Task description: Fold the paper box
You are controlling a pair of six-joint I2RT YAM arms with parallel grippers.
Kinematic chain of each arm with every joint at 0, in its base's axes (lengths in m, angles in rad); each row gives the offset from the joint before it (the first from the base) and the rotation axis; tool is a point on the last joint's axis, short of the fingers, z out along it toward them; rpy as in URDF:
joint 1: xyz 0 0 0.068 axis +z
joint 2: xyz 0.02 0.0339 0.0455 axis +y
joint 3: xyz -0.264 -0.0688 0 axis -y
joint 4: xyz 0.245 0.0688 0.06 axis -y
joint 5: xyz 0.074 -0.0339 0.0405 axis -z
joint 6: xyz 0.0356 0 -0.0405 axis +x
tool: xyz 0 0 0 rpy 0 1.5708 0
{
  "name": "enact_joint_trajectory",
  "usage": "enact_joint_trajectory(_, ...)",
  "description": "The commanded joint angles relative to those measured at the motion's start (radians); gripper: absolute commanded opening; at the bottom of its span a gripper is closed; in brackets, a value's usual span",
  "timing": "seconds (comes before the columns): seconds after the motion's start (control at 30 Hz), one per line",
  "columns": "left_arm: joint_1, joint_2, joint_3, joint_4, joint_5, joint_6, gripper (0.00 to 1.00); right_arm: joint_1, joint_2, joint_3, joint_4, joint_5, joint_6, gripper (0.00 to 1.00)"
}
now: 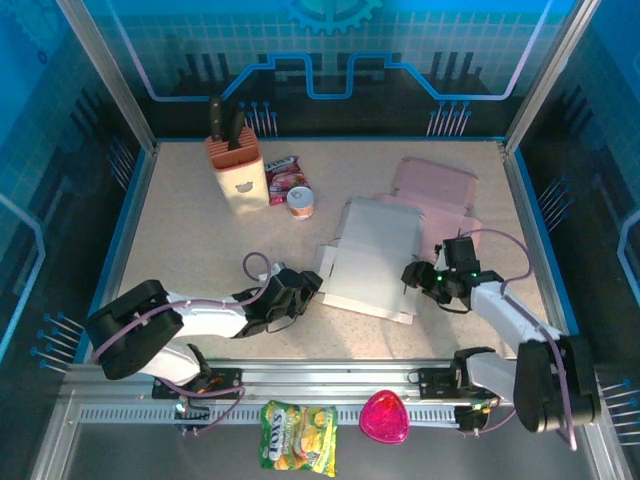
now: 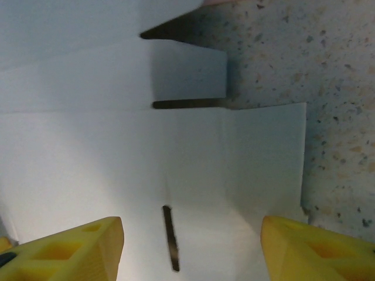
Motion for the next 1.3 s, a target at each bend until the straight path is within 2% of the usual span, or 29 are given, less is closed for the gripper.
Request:
enact_joint_trajectory(0.0,0.011,0.023,-0.019,0.039,0.019,0.019,0.52,-0.015,0.065,0.056,0.007,-0.063,-0.04,0.63)
enact_joint_trajectory(0.23,0.024,0.066,-0.05,0.132,0.031,0.006,0.54,-0.013,0.077,0.044,-0.032,0.001,0.002,0.55)
enact_joint_trajectory(0.4,0.027,0.111,-0.07,0.23,0.025,-0.002,0.53,-0.013,0.094,0.045,-0.04,0.001,0.008,0.52)
enact_joint_trajectory(0.67,0.031,0.202,-0.102,0.429,-0.013,-0.012,0.46,-0.006,0.106,0.056,-0.05,0.015,0.004,0.5)
enact_joint_trajectory(0.8,0.031,0.179,-0.095,0.371,-0.03,-0.016,0.44,-0.002,0.106,0.058,-0.05,0.017,0.005,0.49)
enact_joint_trajectory(1.1,0.025,0.064,-0.076,0.092,-0.085,-0.07,0.4,-0.002,0.102,0.056,-0.047,0.017,0.005,0.48)
enact_joint_trajectory(1.27,0.025,0.089,-0.051,0.119,-0.079,-0.096,0.41,-0.003,0.102,0.056,-0.045,0.007,0.003,0.48)
